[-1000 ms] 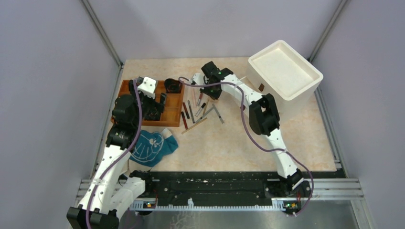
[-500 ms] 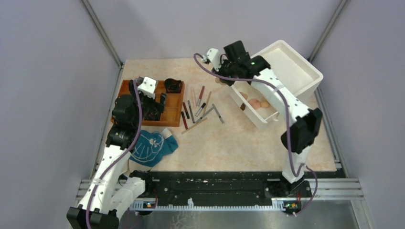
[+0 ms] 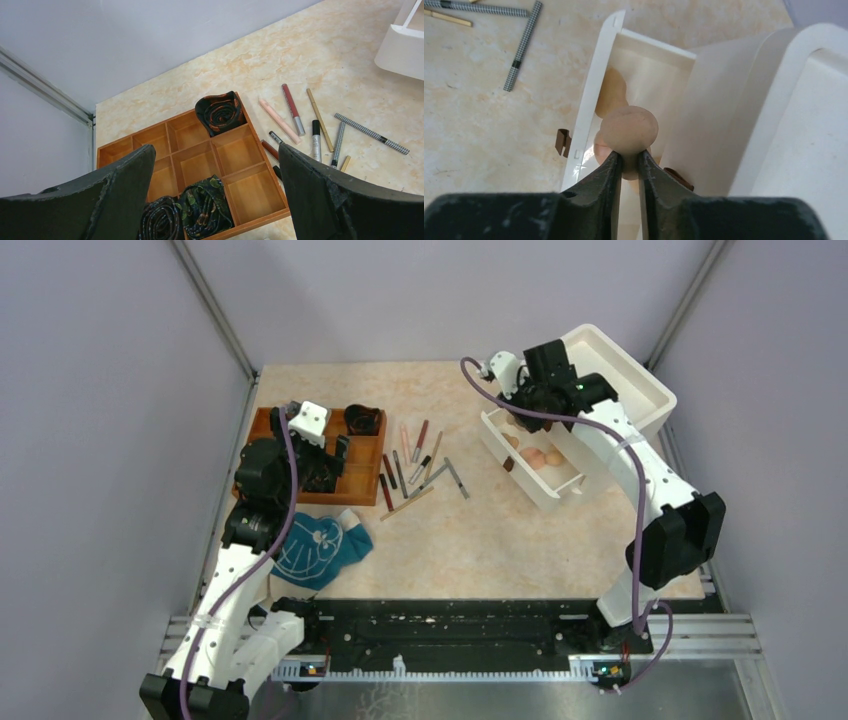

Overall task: Organize the makeup
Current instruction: Place the makeup tool in the drawer, then close the drawer in the storage box.

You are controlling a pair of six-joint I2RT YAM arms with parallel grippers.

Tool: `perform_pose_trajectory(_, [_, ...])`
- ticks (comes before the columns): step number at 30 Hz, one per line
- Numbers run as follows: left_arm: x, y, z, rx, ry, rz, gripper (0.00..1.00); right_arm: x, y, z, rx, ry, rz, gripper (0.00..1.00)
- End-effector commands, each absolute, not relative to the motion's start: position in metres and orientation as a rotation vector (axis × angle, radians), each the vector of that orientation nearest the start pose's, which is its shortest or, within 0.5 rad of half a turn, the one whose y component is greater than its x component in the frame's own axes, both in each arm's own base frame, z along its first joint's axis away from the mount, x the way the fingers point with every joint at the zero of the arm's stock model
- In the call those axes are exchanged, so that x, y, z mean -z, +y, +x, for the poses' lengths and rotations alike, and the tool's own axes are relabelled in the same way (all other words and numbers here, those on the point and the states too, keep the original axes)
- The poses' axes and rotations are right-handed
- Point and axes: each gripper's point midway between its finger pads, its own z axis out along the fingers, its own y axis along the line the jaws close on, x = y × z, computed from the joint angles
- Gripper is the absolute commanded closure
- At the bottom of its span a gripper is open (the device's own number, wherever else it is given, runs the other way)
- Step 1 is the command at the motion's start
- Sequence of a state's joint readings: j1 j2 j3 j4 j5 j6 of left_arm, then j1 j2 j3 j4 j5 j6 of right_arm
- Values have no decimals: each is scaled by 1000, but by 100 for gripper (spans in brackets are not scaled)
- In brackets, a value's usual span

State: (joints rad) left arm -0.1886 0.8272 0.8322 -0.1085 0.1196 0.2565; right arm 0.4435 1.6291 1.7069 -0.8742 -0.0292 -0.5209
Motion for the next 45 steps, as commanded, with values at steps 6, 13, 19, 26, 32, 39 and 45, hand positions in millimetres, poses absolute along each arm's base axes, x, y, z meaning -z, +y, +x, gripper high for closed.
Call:
perform_pose_trajectory(6, [-328, -72, 321, 54, 1543, 440, 1, -224, 149, 397, 90, 2138, -1068, 65])
perform_pose_trajectory(13, [-327, -72, 322, 53, 1545, 439, 1, -248, 154, 396, 54, 2096, -1046, 33])
perform_pose_trajectory(19, [-326, -72, 322, 51, 1547, 440, 1, -268, 172, 380, -79, 2029, -1078, 25])
perform_pose_trajectory(26, [-325, -72, 323, 50, 1549, 440, 1, -247, 213, 341, -121, 1951, -1295, 24])
perform_pose_trajectory(32, [-325, -71, 323, 44, 1551, 438, 1, -215, 245, 310, -174, 1944, -1444, 24])
perform_pose_trajectory(39, [-325, -70, 323, 41, 1551, 437, 1, -166, 268, 292, -255, 2007, -1569, 24])
perform_pose_trajectory(45, [-325, -70, 323, 38, 1549, 436, 1, -140, 265, 301, -183, 2064, -1597, 24])
